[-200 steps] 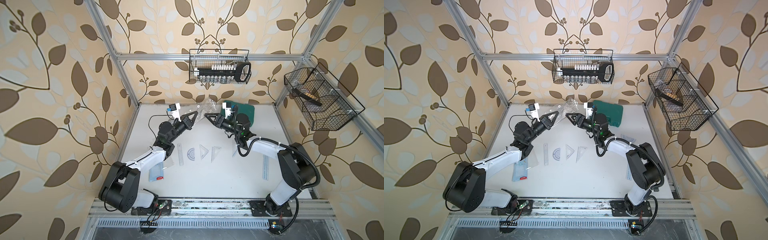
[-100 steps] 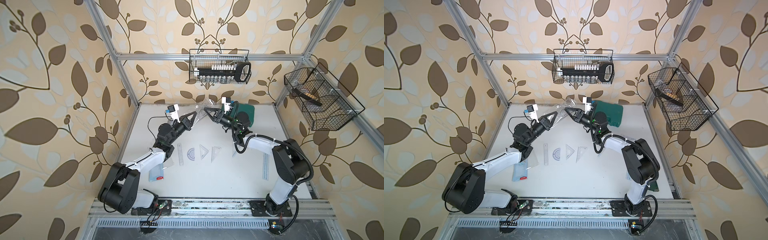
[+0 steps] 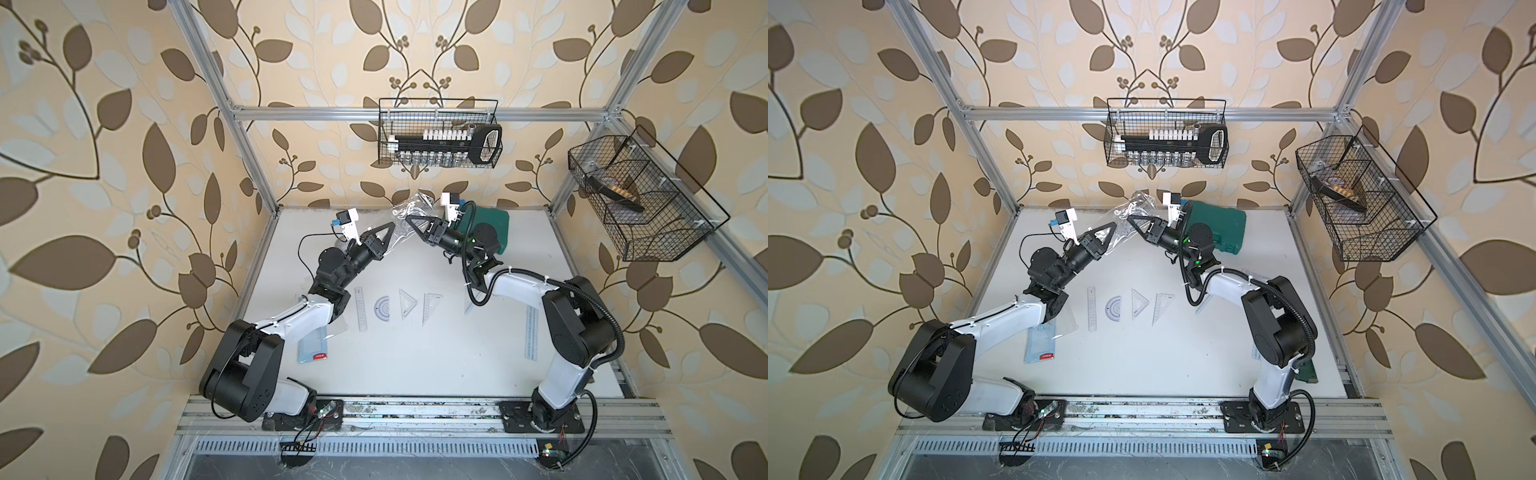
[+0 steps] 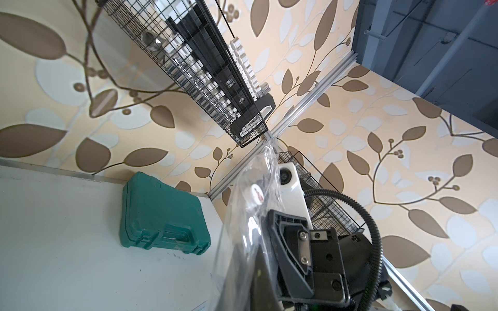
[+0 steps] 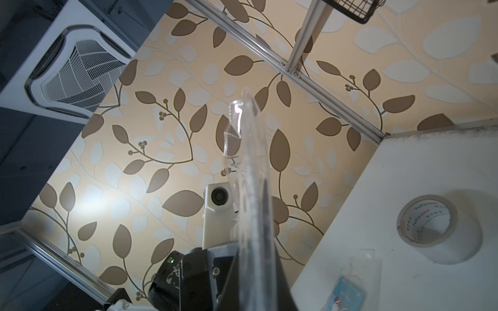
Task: Open the ruler set and take out the ruler
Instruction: Pick up the ruler set bag from the center of the board, then open the ruler set bag.
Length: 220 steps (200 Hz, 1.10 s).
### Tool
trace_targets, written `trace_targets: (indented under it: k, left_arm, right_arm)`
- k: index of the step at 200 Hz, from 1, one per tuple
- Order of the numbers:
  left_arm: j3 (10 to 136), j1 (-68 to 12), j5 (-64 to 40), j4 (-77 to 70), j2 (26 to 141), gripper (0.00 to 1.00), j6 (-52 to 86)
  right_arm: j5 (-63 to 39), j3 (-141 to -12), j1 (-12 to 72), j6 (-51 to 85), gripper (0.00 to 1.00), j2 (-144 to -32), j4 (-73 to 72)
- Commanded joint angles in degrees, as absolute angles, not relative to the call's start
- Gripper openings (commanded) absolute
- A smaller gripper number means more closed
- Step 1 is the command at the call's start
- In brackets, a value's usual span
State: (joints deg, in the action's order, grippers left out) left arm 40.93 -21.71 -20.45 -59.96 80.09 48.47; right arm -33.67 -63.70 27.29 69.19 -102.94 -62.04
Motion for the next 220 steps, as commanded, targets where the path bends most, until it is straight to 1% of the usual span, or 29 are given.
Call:
trace_targets:
  k: [1,4,8,13,17,26,35,49,54,61,87,107,124,146,166,196,220]
  left_arm:
    - [41.79,-22.41,-21.81,-56.89,78.95,0.13,46.05]
    - [41.82,-22.41,-21.80,-56.51,78.78,0.18,45.83]
    - [41.79,-22.41,-21.65,-55.83,78.53,0.26,45.40]
    - [41.75,-22.41,-21.43,-54.84,78.10,0.39,44.85]
    - [41.75,-22.41,-21.17,-53.93,77.67,0.47,44.41]
    - [41.75,-22.41,-20.56,-51.47,76.56,0.61,42.74]
    - [41.83,-22.41,-19.50,-48.28,75.00,0.72,40.52]
    - [42.41,-22.42,-17.26,-41.58,72.17,0.83,36.22]
    - [42.80,-22.42,-16.26,-38.91,70.96,0.93,34.21]
    - [43.53,-22.41,-14.90,-35.03,69.60,0.98,31.13]
    - [46.22,-22.41,-9.27,-23.26,65.19,0.99,20.44]
    - [48.40,-22.41,-7.58,-17.83,63.48,0.99,13.31]
    - [50.36,-22.41,-8.83,-14.95,63.52,0.99,7.97]
    - [52.29,-22.80,-13.31,-13.25,64.74,0.99,2.26]
    - [54.50,-24.18,-14.55,-10.24,66.77,0.99,-3.20]
    - [55.62,-27.30,-12.89,-8.24,69.14,0.98,-10.31]
    - [56.17,-28.64,-6.74,-7.43,70.36,0.97,-13.18]
  right_arm:
    - [-34.54,-65.52,27.79,67.05,0.00,-101.93,-62.92]
    - [-34.42,-65.55,27.72,66.93,0.00,-101.74,-62.66]
    - [-34.37,-65.46,27.72,66.66,0.00,-101.51,-62.08]
    - [-34.38,-65.46,27.69,66.36,0.00,-101.21,-61.24]
    - [-34.45,-65.53,27.56,66.15,0.00,-100.92,-60.54]
    - [-34.39,-65.32,27.39,65.55,0.00,-100.28,-59.03]
    - [-34.45,-65.17,27.09,65.09,0.00,-99.57,-57.48]
    - [-34.76,-65.05,26.55,64.35,0.00,-98.32,-54.34]
    - [-35.02,-65.11,26.32,63.94,0.00,-97.88,-53.11]
    - [-35.30,-65.19,26.14,63.12,0.00,-97.14,-50.83]
    - [-36.52,-66.13,25.90,58.76,0.00,-94.21,-40.23]
    - [-37.93,-67.72,25.87,55.14,0.00,-92.25,-31.21]
    - [-38.45,-68.81,25.87,52.79,0.00,-90.81,-25.47]
    - [-39.02,-70.56,25.83,50.16,0.00,-89.59,-19.08]
    - [-39.46,-71.49,25.78,48.08,0.00,-88.99,-15.75]
    - [-40.36,-71.77,25.81,47.72,0.00,-88.77,-14.26]
    - [-40.99,-71.76,25.82,47.84,0.00,-88.85,-14.18]
